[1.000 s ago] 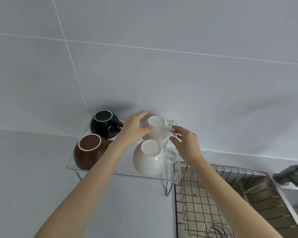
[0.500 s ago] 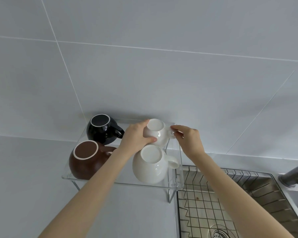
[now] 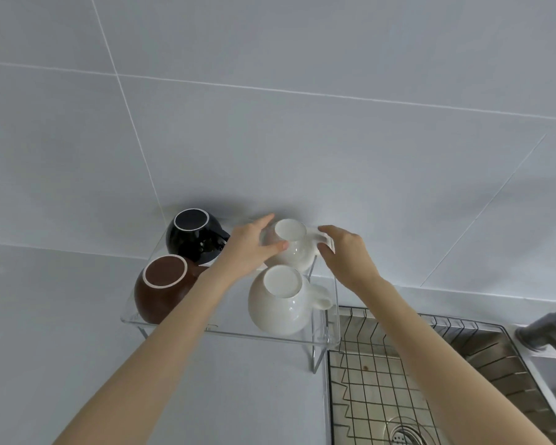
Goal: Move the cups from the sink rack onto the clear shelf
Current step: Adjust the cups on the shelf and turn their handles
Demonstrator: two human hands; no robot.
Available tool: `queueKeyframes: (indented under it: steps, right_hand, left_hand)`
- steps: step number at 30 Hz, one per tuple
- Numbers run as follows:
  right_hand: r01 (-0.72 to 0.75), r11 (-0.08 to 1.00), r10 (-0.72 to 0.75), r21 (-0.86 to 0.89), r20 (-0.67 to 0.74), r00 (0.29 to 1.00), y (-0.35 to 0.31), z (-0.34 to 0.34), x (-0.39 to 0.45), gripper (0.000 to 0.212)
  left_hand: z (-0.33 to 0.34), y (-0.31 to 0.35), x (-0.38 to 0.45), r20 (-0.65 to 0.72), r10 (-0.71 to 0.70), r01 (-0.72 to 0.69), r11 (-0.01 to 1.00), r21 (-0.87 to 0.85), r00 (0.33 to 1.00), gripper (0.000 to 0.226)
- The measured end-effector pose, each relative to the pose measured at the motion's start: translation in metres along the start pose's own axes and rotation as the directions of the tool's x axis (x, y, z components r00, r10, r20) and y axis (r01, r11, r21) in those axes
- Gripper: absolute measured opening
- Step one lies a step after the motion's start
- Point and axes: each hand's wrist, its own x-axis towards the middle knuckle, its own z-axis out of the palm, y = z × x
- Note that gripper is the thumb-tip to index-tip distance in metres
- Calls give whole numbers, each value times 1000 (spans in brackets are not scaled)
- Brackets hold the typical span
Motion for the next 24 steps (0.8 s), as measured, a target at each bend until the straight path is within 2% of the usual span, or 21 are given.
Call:
queueKeyframes:
  steps: [4, 7, 10, 13, 17, 24]
  right_hand:
    - [171, 972, -167, 160, -39, 985, -53, 4, -21, 32]
    - [199, 955, -237, 221, 157, 959, -87, 23, -33, 29]
    - [216, 968, -246, 129, 307, 919, -110, 49, -33, 32]
    - [249, 968, -220, -27, 383, 897, -124, 78, -29, 28]
    - [241, 961, -188, -133, 322, 928, -121, 94, -22, 26]
    - [203, 979, -185, -23, 318, 930, -119, 86, -24, 12]
  left_hand:
    - [-42, -4, -44, -171, 52, -41, 997, 66, 984, 56]
    - [-65, -30, -76, -265, -45, 95, 979, 179, 963, 71]
    - [-72, -48, -95, -278, -212, 274, 939, 209, 937, 87]
    - [-72, -63, -106, -297, -253, 318, 928, 196, 921, 79]
    - [-73, -73, -103, -343, -247, 322, 929, 182, 906, 76]
    - [-88, -71, -99, -242, -221, 266, 948, 176, 945, 74]
